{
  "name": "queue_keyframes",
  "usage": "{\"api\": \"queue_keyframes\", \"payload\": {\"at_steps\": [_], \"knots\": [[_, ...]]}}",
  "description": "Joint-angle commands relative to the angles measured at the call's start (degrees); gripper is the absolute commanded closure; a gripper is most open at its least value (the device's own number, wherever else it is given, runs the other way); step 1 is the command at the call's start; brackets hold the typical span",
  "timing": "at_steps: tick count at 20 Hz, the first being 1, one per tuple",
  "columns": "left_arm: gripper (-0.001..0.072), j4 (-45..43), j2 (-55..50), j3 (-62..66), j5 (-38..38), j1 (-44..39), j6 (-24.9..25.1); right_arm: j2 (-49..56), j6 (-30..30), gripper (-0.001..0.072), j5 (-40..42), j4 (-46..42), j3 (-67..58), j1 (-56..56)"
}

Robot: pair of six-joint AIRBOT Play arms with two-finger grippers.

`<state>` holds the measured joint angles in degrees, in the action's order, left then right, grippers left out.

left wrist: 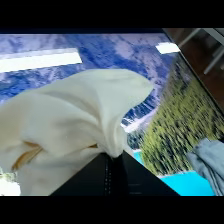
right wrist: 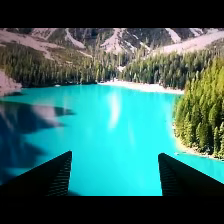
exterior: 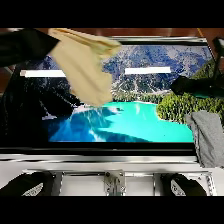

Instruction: Fold the shirts.

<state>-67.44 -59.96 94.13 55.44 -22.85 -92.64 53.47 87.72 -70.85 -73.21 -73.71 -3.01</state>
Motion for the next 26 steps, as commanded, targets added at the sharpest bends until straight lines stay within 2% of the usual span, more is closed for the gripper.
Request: {"api": "queue_keyframes", "payload": {"at_steps": [1, 5, 6, 8, 9, 10, 11, 13, 17, 19, 20, 22, 24, 26], "knots": [[0.0665, 0.17, -1.73, -5.11, -3.39, -10.73, -1.16, -7.34, 0.33, 0.0052, -1.62, 0.37, -0.02, 0.02], [0.0665, 0.17, -9.25, -17.05, -4.28, -15.52, -3.28, -7.56, 0.55, 0.0053, -11.65, 0.90, 1.68, 0.02], [0.0665, 0.22, -11.17, -19.78, -5.05, -15.89, -3.89, -7.56, 0.57, 0.0053, -12.20, 1.18, 3.52, 0.02], [0.0662, 0.22, -14.67, -23.10, -5.99, -15.98, -8.37, -7.56, 0.63, 0.0053, -11.39, 1.64, 8.90, 0.02], [0.0540, 0.81, -16.35, -23.54, -5.84, -15.98, -9.49, -7.56, 0.68, 0.0053, -9.88, 2.32, 12.33, 0.02], [0.0241, 2.12, -17.62, -23.54, -5.53, -15.96, -9.53, -7.56, 0.63, 0.0052, -7.67, 3.63, 15.74, 0.02], [-0.0002, 3.21, -18.49, -23.54, -5.25, -15.67, -9.70, -7.48, 0.52, 0.0051, -4.92, 5.25, 19.10, 0.02], [0.0006, 3.37, -18.45, -23.52, -1.38, -13.60, -9.07, -6.14, -0.44, 0.0051, -0.81, 7.23, 22.77, 0.02], [0.0007, 3.41, -16.90, -23.76, 15.02, -4.44, 0.26, 1.66, -1.77, 0.0051, 5.90, 7.17, 23.08, 0.02], [0.0006, 3.48, -15.37, -27.39, 18.58, -2.64, 1.42, 7.04, -1.88, 0.0051, 9.94, 8.37, 23.06, 0.02], [0.0006, 4.00, -14.43, -30.56, 18.23, -2.56, 1.55, 9.86, -2.36, 0.0051, 11.50, 9.99, 23.08, 0.02], [0.0006, 10.58, -13.09, -38.97, 15.15, -2.58, 2.25, 16.02, -5.22, 0.0051, 14.03, 15.37, 23.06, 0.02], [0.0006, 19.58, -13.05, -47.50, 10.03, -3.13, 4.59, 21.33, -7.82, 0.0051, 15.85, 20.65, 23.06, 0.02], [0.0006, 23.58, -13.07, -53.57, 4.52, -4.28, 6.01, 25.27, -11.21, 0.0051, 16.63, 26.23, 23.06, 0.02]]}}
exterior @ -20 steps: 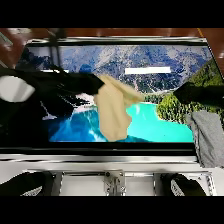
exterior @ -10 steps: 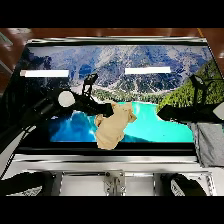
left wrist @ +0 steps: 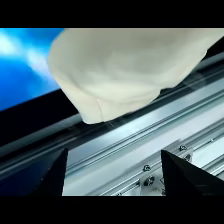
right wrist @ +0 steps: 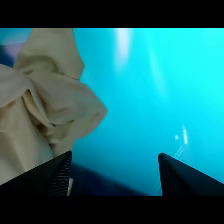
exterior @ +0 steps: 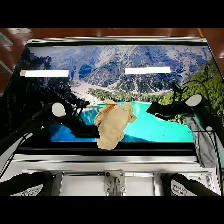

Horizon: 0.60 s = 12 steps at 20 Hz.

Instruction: Fold the shirts.

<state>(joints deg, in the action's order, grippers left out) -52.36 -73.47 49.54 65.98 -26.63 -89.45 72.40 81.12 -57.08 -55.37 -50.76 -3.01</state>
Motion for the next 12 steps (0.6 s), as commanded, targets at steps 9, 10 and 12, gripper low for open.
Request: {"api": "queue_keyframes", "payload": {"at_steps": [9, 10, 12], "knots": [[0.0009, 15.63, -4.13, -12.41, -24.70, -2.67, 3.30, 10.19, -11.54, 0.0052, 3.15, 17.51, 0.13, 0.61], [0.0008, 16.20, -4.81, -12.39, -25.44, -3.43, 3.30, 10.29, -11.52, 0.0052, 3.80, 17.44, 0.11, 1.62], [0.0010, 17.86, -6.21, -12.39, -26.14, -4.63, 3.30, 10.84, -11.26, 0.0052, 6.38, 17.44, 0.13, 4.48]]}}
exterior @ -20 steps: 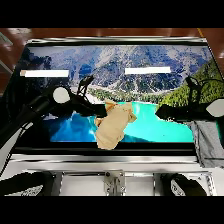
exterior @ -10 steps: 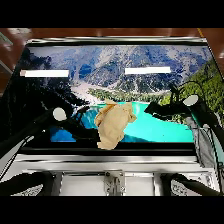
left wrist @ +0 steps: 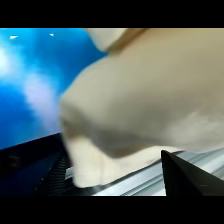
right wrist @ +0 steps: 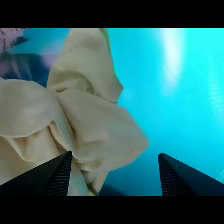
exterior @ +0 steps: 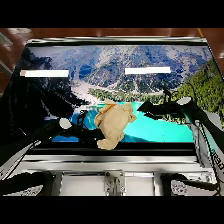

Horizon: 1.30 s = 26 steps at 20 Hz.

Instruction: Fold the shirts.

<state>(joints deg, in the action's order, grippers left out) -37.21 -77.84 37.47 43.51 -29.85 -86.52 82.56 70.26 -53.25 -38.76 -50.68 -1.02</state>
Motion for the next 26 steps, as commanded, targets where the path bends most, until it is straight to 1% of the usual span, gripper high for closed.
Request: {"api": "queue_keyframes", "payload": {"at_steps": [1, 3, 4, 5, 8, 9, 10, 12, 13, 15, 16, 17, 19, 20, 22, 23, 26], "knots": [[0.0096, 3.69, -2.29, -0.35, -3.85, -1.73, 0.35, 1.05, 0.17, 0.0052, 4.42, 0.87, 0.02, 3.98], [0.0512, 4.50, -2.43, -0.33, -4.87, -1.70, 0.35, 1.66, 1.22, 0.0052, 6.84, 0.96, 0.02, 6.27], [0.0615, 4.76, -2.43, -0.33, -5.62, -1.66, 0.35, 1.97, 1.27, 0.0051, 7.08, 0.83, 0.04, 7.04], [0.0657, 4.92, -2.38, -0.31, -6.08, -1.60, 0.35, 2.32, 1.31, 0.0052, 6.78, 0.83, 0.04, 7.39], [0.0664, 4.81, -1.84, 0.20, -6.03, -1.60, 0.48, 3.15, 1.51, 0.0052, 5.68, 1.40, 0.04, 7.67], [0.0664, 4.66, -1.44, 0.50, -6.03, -1.60, 1.38, 3.41, 1.53, 0.0052, 5.51, 1.36, 0.04, 7.67], [0.0665, 4.63, -0.94, 0.92, -6.05, -1.55, 2.56, 3.78, 1.90, 0.0069, 5.55, 1.38, 0.02, 7.67], [0.0665, 4.55, 0.13, 1.81, -6.05, -1.09, 4.04, 4.48, 2.16, 0.0564, 6.03, 1.40, 0.02, 7.67], [0.0665, 3.63, 0.72, 2.32, -5.95, -0.72, 4.04, 4.46, 1.73, 0.0647, 6.78, 1.40, 0.02, 7.67], [0.0667, -0.46, 2.95, 3.56, -4.92, 0.61, 3.54, 3.23, -1.16, 0.0648, 6.69, 1.09, -0.83, 7.61], [0.0667, -4.81, 4.74, 4.57, -3.67, 1.66, 1.79, 1.70, -2.27, 0.0648, 6.64, 0.07, -1.77, 7.61], [0.0668, -11.06, 7.08, 6.05, -1.73, 2.97, -1.55, -0.74, -3.30, 0.0648, 6.62, -1.42, -3.15, 7.61], [0.0668, -27.85, 13.81, 11.50, 4.68, 6.27, -9.73, -7.30, -5.42, 0.0649, 6.73, -5.79, -7.13, 7.61], [0.0668, -35.04, 17.42, 15.28, 8.37, 7.85, -11.93, -11.06, -6.40, 0.0649, 6.69, -8.11, -9.70, 7.61], [0.0667, -45.92, 25.16, 25.16, 14.71, 10.86, -12.41, -19.43, -6.73, 0.0648, 7.89, -13.40, -15.96, 7.61], [0.0667, -49.16, 28.92, 30.77, 15.93, 12.41, -12.41, -23.78, -6.67, 0.0648, 9.35, -15.91, -19.21, 7.61], [0.0666, -51.36, 37.27, 45.11, 13.68, 16.98, -12.35, -34.60, -5.64, 0.0648, 16.68, -19.30, -26.51, 7.61]]}}
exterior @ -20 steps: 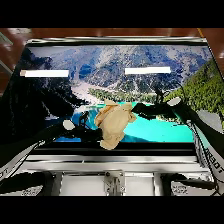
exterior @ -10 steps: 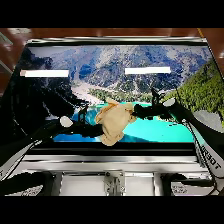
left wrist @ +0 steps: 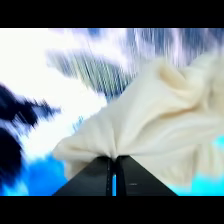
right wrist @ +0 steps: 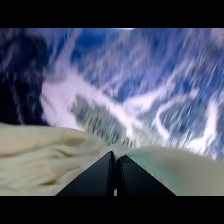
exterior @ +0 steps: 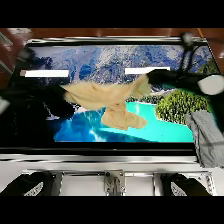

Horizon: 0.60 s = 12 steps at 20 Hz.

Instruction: Fold the shirts.

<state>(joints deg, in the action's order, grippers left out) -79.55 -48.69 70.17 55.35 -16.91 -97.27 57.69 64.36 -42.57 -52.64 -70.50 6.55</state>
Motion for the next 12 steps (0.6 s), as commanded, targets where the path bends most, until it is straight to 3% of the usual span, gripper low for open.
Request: {"api": "queue_keyframes", "payload": {"at_steps": [1, 7, 12], "knots": [[0.0666, -9.01, 9.88, 16.28, 1.55, 5.49, -1.62, -12.24, 1.11, 0.0648, 7.13, -5.35, -8.28, 0.07], [0.0666, -8.96, 17.38, 23.15, 2.93, 7.02, -2.54, -22.86, 5.86, 0.0648, 7.65, -5.38, -12.46, 0.07], [0.0665, -9.03, 18.18, 22.84, 8.68, 7.02, -2.27, -23.39, 7.80, 0.0648, 15.17, -5.40, -12.63, 0.07]]}}
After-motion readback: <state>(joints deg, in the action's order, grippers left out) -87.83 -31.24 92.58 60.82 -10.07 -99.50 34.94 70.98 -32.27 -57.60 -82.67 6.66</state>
